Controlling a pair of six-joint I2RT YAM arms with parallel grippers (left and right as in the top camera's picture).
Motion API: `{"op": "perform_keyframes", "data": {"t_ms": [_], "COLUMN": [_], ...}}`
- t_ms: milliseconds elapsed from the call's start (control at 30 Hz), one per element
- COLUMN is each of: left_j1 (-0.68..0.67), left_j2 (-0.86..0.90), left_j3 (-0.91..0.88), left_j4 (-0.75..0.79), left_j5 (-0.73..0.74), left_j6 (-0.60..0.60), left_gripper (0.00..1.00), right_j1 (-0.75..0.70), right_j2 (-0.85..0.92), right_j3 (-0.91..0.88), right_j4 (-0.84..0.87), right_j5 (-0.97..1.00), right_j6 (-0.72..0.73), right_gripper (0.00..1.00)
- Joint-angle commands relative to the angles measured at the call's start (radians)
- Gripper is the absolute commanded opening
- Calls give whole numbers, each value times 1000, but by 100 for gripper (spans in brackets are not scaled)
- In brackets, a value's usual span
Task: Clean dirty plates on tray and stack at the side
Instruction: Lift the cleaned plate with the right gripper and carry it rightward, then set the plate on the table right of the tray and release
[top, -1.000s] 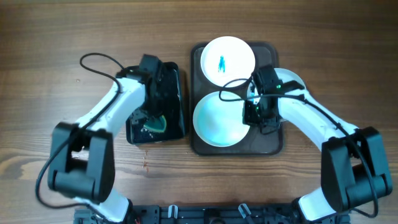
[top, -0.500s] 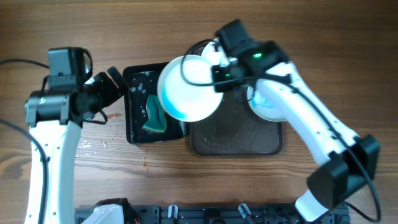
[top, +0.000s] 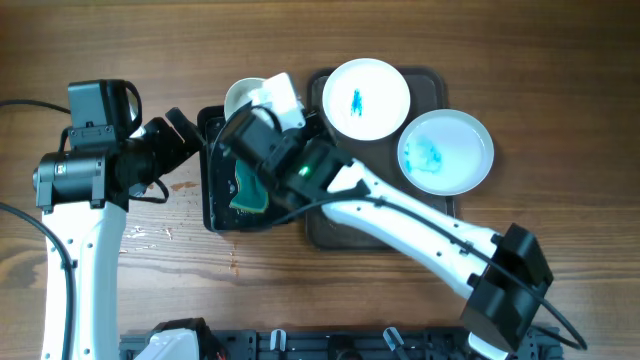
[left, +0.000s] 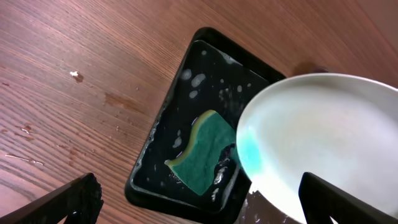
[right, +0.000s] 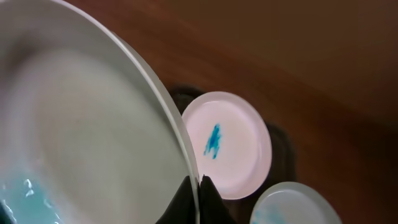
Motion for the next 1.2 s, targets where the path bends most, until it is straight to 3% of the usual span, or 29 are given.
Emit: {"op": "perform_keyframes", "data": {"t_ms": [0, 133, 333, 600, 767, 1167], "left_j1": [5, 5, 5, 5, 5, 5], "left_j2": [-6, -6, -6, -6, -6, -6], "left_j3": [12, 12, 12, 12, 12, 12], "left_j4": [-1, -1, -1, -1, -1, -1], "left_j5": [11, 11, 11, 11, 11, 11], "left_j6": [15, 15, 15, 15, 15, 15], "left_gripper": [100, 100, 100, 100, 100, 100], "right_j1": [65, 127, 135, 135, 147, 193], "right_j2": [-16, -19, -19, -19, -23, -55], "right_j3": [18, 18, 18, 18, 18, 18], "right_j4": [7, 9, 10, 86, 90, 106], "right_j5": [215, 344, 351, 359, 462, 492], "right_j6": [-72, -127, -129, -256, -304, -303], "right_gripper": [5, 4, 4, 4, 4, 4]}}
